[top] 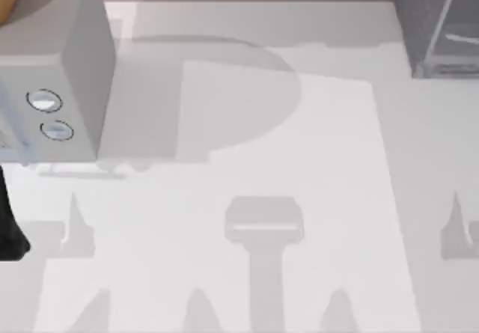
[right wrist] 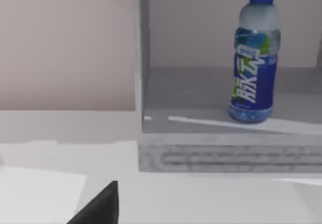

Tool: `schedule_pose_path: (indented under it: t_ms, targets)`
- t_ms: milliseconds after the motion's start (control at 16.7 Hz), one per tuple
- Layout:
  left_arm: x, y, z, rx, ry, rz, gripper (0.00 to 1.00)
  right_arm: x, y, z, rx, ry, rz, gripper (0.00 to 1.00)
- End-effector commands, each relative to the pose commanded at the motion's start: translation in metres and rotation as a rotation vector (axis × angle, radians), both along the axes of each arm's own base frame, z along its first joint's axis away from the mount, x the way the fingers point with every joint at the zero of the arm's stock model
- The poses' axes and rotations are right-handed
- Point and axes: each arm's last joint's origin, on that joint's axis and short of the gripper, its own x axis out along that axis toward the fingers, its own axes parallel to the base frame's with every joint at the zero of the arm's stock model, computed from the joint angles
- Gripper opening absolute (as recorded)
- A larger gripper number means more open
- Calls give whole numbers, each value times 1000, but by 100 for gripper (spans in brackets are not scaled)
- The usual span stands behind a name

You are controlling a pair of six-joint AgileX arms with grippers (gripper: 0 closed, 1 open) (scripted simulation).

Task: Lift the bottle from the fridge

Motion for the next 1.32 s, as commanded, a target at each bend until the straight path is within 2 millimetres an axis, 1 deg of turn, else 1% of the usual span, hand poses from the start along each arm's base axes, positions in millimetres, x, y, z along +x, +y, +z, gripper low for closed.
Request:
schedule_pose_path:
  t_ms: [240, 420, 600, 720, 840, 1020, 1140, 1320]
  targets:
    - [0, 0, 0, 0, 0, 0, 100, 2, -1, 2, 0, -6, 2, 100]
    - [0, 0, 0, 0, 0, 0, 100, 9, -4, 11, -3, -27, 3, 100]
    - [0, 0, 0, 0, 0, 0, 100, 24, -12, 20, -8, -45, 2, 100]
    - [0, 0, 0, 0, 0, 0, 100, 38, -20, 21, -9, -39, 1, 100]
    - [0, 0, 0, 0, 0, 0, 100, 54, -30, 16, -7, -20, 0, 100]
    - [0, 0, 0, 0, 0, 0, 100, 74, -48, 1, 4, 16, -1, 100]
    - [0, 0, 0, 0, 0, 0, 100, 83, -61, -11, 12, 31, -1, 100]
    - [0, 0, 0, 0, 0, 0, 100, 92, -78, -27, 15, 31, -1, 100]
